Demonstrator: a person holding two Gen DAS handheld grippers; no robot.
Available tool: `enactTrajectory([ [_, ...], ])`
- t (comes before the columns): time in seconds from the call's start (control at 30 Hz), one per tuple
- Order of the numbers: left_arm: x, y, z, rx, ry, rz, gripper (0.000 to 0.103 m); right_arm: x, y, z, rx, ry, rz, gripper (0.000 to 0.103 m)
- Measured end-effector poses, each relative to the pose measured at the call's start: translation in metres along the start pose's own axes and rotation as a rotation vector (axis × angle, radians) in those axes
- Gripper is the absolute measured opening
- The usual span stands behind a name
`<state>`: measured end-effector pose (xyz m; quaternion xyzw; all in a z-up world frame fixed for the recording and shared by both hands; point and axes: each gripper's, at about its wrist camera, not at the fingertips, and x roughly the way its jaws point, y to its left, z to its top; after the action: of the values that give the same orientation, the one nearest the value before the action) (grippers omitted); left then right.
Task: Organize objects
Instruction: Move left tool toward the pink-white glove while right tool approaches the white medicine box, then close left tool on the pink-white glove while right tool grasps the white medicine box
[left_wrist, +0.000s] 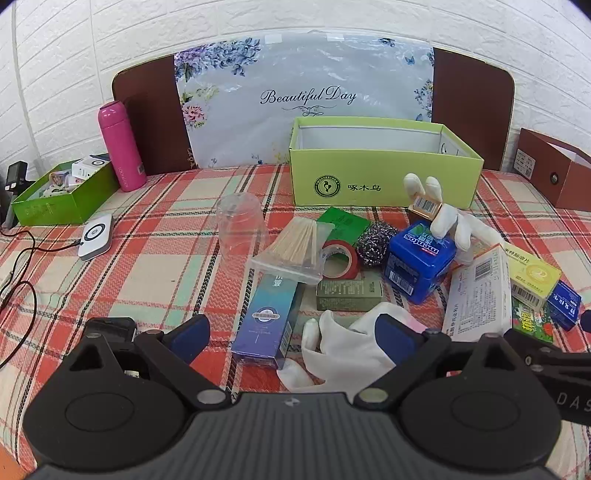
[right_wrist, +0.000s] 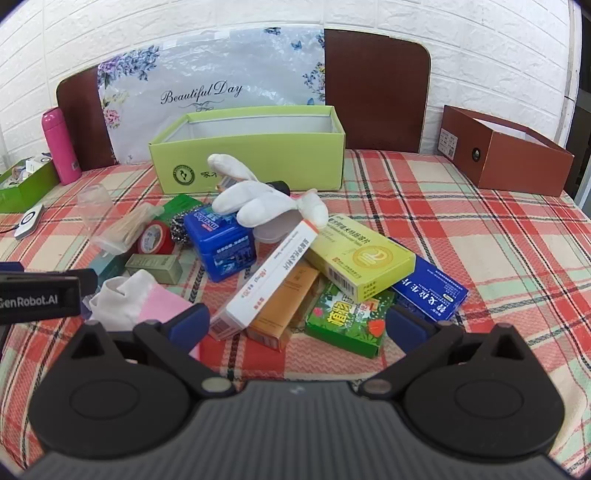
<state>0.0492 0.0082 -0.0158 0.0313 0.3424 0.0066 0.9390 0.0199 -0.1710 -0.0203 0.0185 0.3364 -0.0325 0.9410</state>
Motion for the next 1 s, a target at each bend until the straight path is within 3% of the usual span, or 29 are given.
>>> enactTrajectory([
  [0.67, 0.017, 0.001, -0.001, 0.007, 0.03, -0.01, 0.099, 0.024, 0.008, 0.01, -0.038, 0.035, -0.008, 0.103],
  [1.0, 0.029, 0.004, -0.007, 0.016, 0.046, -0.014, 0.099, 0.048, 0.019, 0.016, -0.068, -0.001, 0.001, 0.103],
])
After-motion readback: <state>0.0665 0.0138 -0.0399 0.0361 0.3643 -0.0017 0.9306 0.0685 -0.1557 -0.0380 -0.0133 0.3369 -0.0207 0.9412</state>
